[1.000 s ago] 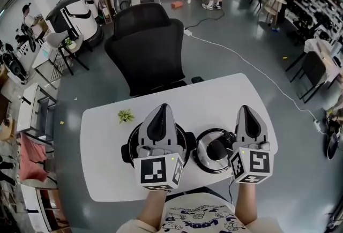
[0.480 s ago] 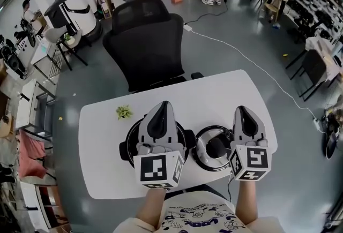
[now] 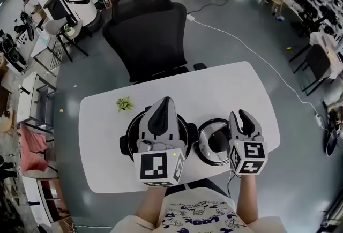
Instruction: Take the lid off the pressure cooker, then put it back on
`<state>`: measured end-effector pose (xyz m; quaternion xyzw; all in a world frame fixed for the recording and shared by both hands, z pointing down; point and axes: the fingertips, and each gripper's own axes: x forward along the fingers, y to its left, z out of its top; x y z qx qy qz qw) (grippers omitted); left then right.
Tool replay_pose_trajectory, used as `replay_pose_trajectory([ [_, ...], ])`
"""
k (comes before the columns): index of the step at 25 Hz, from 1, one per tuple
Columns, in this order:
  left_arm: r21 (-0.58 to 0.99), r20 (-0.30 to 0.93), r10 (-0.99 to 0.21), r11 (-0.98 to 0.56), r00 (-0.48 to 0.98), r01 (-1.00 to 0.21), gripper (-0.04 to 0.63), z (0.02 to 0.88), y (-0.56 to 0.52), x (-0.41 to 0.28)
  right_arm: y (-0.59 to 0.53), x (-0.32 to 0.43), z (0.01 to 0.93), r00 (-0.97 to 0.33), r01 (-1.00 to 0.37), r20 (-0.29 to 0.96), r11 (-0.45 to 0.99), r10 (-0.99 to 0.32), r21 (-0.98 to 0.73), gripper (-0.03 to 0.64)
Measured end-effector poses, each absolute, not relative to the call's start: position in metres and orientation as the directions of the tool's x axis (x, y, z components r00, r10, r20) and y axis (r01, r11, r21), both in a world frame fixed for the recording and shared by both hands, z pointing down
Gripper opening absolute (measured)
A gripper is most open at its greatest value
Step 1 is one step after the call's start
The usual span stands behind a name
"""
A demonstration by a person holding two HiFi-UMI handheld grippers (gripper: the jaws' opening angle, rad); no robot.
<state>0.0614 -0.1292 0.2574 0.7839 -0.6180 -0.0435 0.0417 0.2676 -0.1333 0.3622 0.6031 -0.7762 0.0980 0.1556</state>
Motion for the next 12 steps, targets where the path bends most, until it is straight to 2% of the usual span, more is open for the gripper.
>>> replay_pose_trajectory([
  [10, 0.13, 0.032, -0.969, -0.238, 0.244, -0.962, 0.014, 0.282, -0.138, 0.063, -0.123, 0.263, 0.434, -0.291, -0.946, 0.531, 0.323, -0.796, -0.035, 0.242],
  [12, 0.132, 0.043, -0.968, -0.24, 0.248, -0.962, 0.014, 0.286, -0.14, 0.064, -0.12, 0.263, 0.446, -0.297, -0.943, 0.56, 0.329, -0.774, -0.045, 0.251],
])
